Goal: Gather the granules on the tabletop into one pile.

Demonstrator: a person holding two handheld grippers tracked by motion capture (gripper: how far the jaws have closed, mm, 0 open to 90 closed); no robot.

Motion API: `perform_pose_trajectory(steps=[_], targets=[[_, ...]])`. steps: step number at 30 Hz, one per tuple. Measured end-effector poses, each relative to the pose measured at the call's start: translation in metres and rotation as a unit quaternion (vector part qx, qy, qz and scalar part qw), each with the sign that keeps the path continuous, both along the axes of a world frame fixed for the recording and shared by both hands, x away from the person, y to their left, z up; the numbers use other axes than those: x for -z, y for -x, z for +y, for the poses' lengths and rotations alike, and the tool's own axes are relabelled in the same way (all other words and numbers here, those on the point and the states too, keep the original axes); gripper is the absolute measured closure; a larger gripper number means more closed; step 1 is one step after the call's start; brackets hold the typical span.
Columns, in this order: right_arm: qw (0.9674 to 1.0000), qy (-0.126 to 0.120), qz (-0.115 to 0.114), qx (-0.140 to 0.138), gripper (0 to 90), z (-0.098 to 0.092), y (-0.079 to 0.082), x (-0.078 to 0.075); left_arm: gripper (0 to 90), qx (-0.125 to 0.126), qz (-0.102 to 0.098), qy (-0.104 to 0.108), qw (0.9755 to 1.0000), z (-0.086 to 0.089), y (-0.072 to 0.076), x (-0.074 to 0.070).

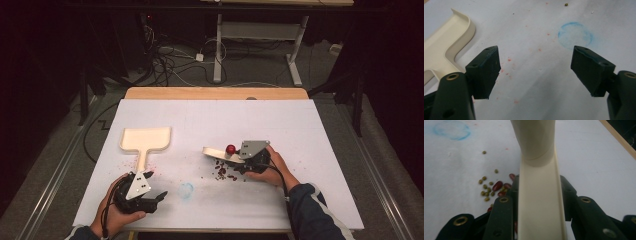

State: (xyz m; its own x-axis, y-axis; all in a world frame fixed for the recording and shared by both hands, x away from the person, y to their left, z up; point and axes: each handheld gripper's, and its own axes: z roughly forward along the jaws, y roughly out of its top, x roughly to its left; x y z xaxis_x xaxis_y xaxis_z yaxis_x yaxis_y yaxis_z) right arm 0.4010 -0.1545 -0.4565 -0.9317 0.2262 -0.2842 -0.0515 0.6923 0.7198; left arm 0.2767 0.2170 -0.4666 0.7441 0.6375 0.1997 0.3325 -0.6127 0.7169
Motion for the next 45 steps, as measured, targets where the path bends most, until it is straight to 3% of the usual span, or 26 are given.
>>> perform_pose_trajectory(steps=[9, 14, 21, 23, 24, 26, 29, 34, 38, 40, 45], targets=[[0.9998, 0.010, -0.005, -0.015, 66.6, -0.015, 0.012, -0.006, 22.7, 0.004, 0.009, -0.004, 0.9999, -0.003, 0.000, 0.001], [0.9996, 0.006, -0.027, 0.002, 67.5, -0.018, 0.012, -0.010, 22.7, 0.003, 0.013, -0.007, 0.9999, -0.003, -0.001, 0.002], [0.9977, 0.001, -0.058, 0.033, 67.8, -0.022, 0.014, -0.018, 22.7, 0.009, -0.001, -0.012, 0.9999, -0.005, 0.000, 0.000], [0.9951, -0.006, -0.076, 0.063, 67.7, -0.022, 0.015, -0.023, 22.7, 0.009, -0.001, -0.011, 0.9999, -0.005, 0.000, -0.001], [0.9945, -0.015, -0.074, 0.072, 67.7, -0.023, 0.015, -0.027, 22.7, 0.008, -0.002, -0.011, 0.9999, -0.005, 0.000, -0.001], [0.9943, -0.045, -0.054, 0.080, 67.7, -0.025, 0.017, -0.033, 22.7, 0.008, -0.003, -0.008, 0.9999, -0.004, 0.000, -0.001], [0.9911, -0.086, -0.013, 0.101, 67.8, -0.020, 0.023, -0.042, 22.7, 0.005, -0.006, -0.006, 1.0000, -0.003, 0.000, -0.002], [0.9791, -0.147, 0.073, 0.120, 67.8, 0.005, 0.045, -0.045, 22.7, 0.003, -0.010, -0.006, 0.9999, -0.002, 0.001, -0.004], [0.9738, -0.160, 0.116, 0.113, 67.8, 0.033, 0.066, -0.039, 22.8, 0.007, -0.020, -0.001, 0.9998, -0.002, 0.003, -0.006], [0.9703, -0.164, 0.136, 0.114, 67.8, 0.045, 0.073, -0.034, 22.7, 0.008, -0.015, -0.001, 0.9999, -0.002, 0.004, -0.006], [0.9663, -0.147, 0.168, 0.129, 67.8, 0.063, 0.076, -0.013, 22.8, 0.010, -0.011, -0.009, 0.9998, -0.003, 0.002, -0.004]])
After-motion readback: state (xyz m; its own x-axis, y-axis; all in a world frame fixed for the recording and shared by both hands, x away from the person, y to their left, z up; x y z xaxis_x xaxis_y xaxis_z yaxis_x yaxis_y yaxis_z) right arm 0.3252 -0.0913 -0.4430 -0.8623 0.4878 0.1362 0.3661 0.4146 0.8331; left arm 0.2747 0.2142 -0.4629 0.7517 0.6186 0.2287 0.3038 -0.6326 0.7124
